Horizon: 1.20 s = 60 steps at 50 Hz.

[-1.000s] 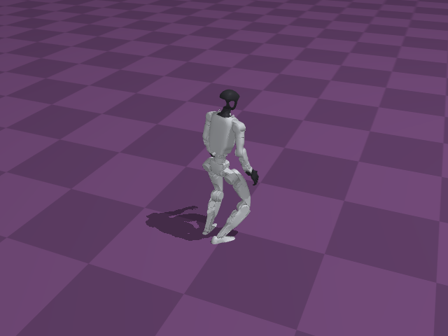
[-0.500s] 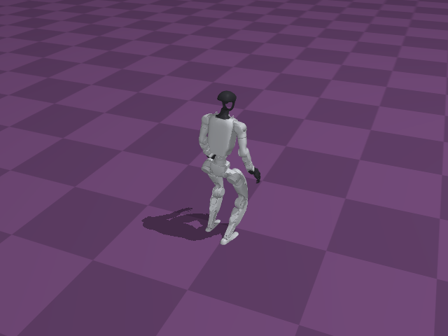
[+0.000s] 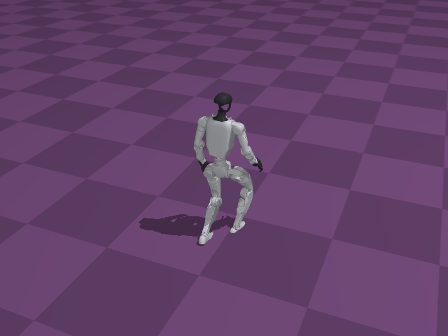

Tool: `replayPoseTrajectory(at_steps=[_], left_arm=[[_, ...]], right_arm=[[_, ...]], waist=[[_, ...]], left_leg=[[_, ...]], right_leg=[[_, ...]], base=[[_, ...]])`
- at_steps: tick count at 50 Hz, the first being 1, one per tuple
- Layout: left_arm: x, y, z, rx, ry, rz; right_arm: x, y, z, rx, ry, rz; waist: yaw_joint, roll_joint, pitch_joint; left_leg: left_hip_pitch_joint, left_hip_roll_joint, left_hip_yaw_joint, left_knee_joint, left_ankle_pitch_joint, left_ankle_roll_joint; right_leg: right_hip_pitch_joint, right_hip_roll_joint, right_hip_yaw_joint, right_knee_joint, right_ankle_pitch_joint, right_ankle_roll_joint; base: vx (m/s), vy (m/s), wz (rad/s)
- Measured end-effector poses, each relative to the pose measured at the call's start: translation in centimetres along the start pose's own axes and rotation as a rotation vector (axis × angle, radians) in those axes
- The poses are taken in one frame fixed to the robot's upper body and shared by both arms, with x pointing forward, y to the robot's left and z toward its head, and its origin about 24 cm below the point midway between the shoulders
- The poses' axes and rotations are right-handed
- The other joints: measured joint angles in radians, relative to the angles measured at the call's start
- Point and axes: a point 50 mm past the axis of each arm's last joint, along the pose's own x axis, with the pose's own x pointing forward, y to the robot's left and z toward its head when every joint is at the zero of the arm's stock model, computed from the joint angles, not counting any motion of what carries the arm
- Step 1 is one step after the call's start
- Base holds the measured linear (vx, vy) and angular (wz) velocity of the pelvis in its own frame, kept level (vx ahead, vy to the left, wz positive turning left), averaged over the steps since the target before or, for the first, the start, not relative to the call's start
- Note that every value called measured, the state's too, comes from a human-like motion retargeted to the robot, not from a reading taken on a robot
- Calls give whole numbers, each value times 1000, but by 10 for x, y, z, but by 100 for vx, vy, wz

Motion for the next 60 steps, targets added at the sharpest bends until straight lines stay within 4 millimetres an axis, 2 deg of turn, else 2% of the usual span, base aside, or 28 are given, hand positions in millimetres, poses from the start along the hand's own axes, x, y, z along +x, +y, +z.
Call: replayPoseTrajectory(at_steps=[2, 5, 7, 10, 13, 15, 18, 21, 25, 28, 31, 34, 37, 40, 45, 49, 55, 60], left_arm=[[8, 10, 26, 63, -82, 33], [15, 29, 63, 135, -196, 104], [16, 40, 81, 164, -253, 151], [16, 52, 97, 193, -305, 199], [14, 60, 99, 201, -310, 225], [13, 62, 93, 201, -291, 224], [13, 61, 77, 187, -227, 204], [12, 57, 58, 150, -155, 188], [10, 48, 36, 83, -76, 180], [9, 38, 27, 44, -47, 171], [8, 25, 19, 18, -26, 141], [5, 13, 11, 9, -9, 102], [3, 6, 7, 16, -8, 69], [2, 3, 8, 29, -23, 47], [5, 0, 19, 40, -68, 40], [10, 0, 36, 57, -120, 57], [18, 3, 62, 123, -186, 92], [20, 9, 64, 174, -172, 112]], right_arm=[[-1, 10, 1, -5, 6, 30], [-5, 27, -1, -15, 19, 84], [-10, 38, -6, -22, 37, 124], [-19, 51, -17, -26, 73, 176], [-28, 59, -28, -12, 115, 210], [-33, 61, -35, 6, 145, 220], [-38, 61, -44, 29, 185, 224], [-38, 56, -49, 43, 205, 207], [-29, 40, -43, 43, 177, 135], [-16, 22, -30, 26, 123, 53], [-8, 6, -21, 13, 90, -28], [-4, -5, -19, 11, 87, -86], [-5, -12, -23, 4, 105, -122], [-9, -14, -32, -5, 139, -141], [-21, -7, -53, -9, 216, -149], [-28, 2, -62, 0, 264, -141], [-25, 13, -56, 24, 261, -119], [-16, 15, -41, 21, 204, -87]], waist=[[-30, -73, 7], [-65, -149, 5], [-84, -177, -3], [-100, -210, -16], [-100, -251, -35], [-97, -291, -50], [-83, -350, -73], [-59, -379, -84], [-22, -353, -74], [8, -263, -57], [30, -181, -42], [42, -116, -25], [48, -60, -13], [39, -24, -4], [12, 31, -6], [-18, 34, -9], [-60, -50, -17], [-89, -131, -24]], left_leg=[[-18, -91, 27, -101, -11, 47], [-76, -182, 51, -191, 1, 84], [-129, -210, 61, -206, 19, 88], [-204, -231, 75, -197, 46, 81], [-267, -261, 89, -210, 93, 72], [-306, -299, 102, -242, 148, 68], [-366, -349, 128, -298, 237, 64], [-422, -364, 157, -329, 299, 50], [-494, -325, 170, -324, 318, 16], [-586, -226, 135, -258, 291, -25], [-655, -126, 119, -115, 250, -48], [-659, -30, 109, 81, 212, -43], [-593, 49, 84, 262, 185, -27], [-467, 82, 48, 367, 192, -24], [-233, 85, -8, 311, 206, -65], [-124, 35, -20, 133, 146, -77], [-109, -94, 28, -98, 61, -13], [-157, -200, 66, -182, 71, 29]], right_leg=[[-67, -82, 63, 41, 13, 54], [-154, -169, 119, 85, -19, 91], [-180, -212, 127, 148, -45, 88], [-161, -265, 124, 287, -86, 59], [-78, -297, 130, 413, -105, 38], [-7, -318, 146, 477, -93, 44], [101, -331, 158, 500, -55, 82], [193, -312, 149, 435, -78, 103], [266, -258, 102, 271, -237, 56], [239, -170, 53, 163, -297, -12], [202, -89, 25, 123, -306, -51], [174, -29, 12, 120, -300, -72], [165, 23, 6, 110, -273, -85], [173, 56, 0, 88, -241, -93], [165, 98, -19, 38, -185, -101], [135, 71, -36, 37, -145, -84], [5, -78, -8, 148, -95, -23], [-82, -218, 36, 299, -70, -5]], base=[[-52, 11, 40], [-50, 10, 28], [-48, 7, 20], [-47, 4, 17], [-47, 2, 15], [-49, -1, 25], [-51, -2, 24], [-51, -2, 9], [-53, 0, -9], [-58, 2, -29], [-51, 3, -27], [-43, 2, -24], [-35, 0, -19], [-29, 0, 4], [-24, 3, 16], [-22, 7, 29], [-26, 11, 41], [-28, 9, 34]])
